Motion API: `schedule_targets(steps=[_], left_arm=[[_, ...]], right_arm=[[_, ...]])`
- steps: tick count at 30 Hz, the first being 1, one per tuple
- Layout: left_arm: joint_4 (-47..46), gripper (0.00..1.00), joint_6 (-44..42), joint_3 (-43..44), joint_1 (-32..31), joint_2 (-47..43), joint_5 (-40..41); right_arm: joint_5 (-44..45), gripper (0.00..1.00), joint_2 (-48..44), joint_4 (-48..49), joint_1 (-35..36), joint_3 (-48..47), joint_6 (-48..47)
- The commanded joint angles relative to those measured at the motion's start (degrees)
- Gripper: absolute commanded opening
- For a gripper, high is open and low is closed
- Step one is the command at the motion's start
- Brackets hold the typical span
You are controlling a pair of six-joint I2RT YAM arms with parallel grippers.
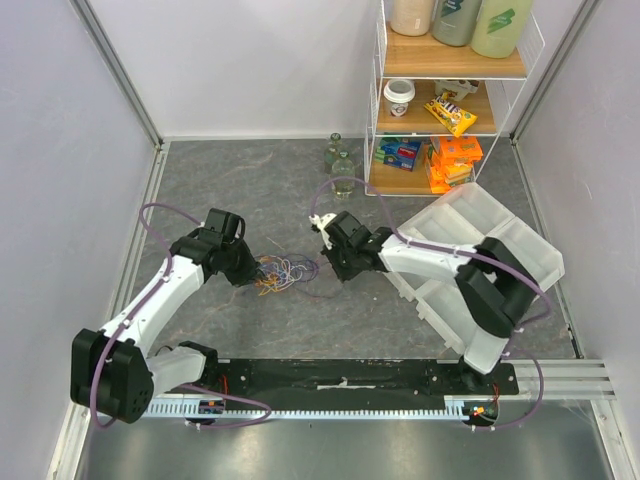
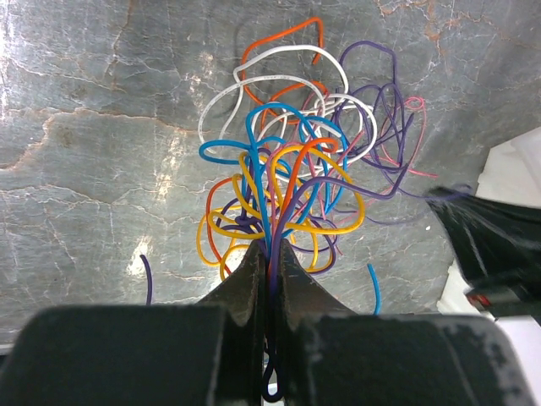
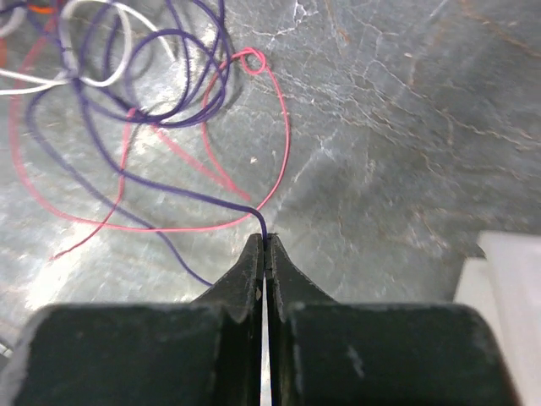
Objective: Untangle the cables
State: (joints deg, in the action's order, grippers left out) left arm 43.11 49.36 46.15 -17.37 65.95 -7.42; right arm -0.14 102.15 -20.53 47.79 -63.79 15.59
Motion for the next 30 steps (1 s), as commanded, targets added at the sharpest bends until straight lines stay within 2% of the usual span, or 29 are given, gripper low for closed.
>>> schedule_targets(steps=[1, 8, 13, 20, 27, 30], left_arm=[[-2.0, 0.02, -1.2, 0.3, 0.6, 0.9, 1.2], [-4.2, 0.02, -1.1, 2.3, 3.5, 5.8, 3.0], [-3.3, 0.02, -1.1, 2.1, 6.5, 7.2, 3.4], [-3.3, 0.02, -0.7, 0.3, 9.1, 6.2, 2.5], [-2.9, 0.02, -2.0, 0.9, 10.7, 5.2, 3.2], [-2.6, 0.02, -3.7, 1.7, 11.1, 4.9, 3.2]], right_arm=[[1.3, 0.00, -11.3, -4.9, 0.2, -1.8, 1.2], [10.1, 0.00, -27.7, -19.5, 0.2, -10.1, 1.2], [19.9, 0.00, -34.6, -29.7, 0.0, -27.8, 2.5], [24.0, 0.00, -38.4, -29.6, 0.0, -49.8, 3.6], [30.0, 0.00, -45.0, -18.7, 0.0, -45.7, 3.6], [27.4, 0.00, -43.3, -18.5, 0.0, -45.4, 4.2]])
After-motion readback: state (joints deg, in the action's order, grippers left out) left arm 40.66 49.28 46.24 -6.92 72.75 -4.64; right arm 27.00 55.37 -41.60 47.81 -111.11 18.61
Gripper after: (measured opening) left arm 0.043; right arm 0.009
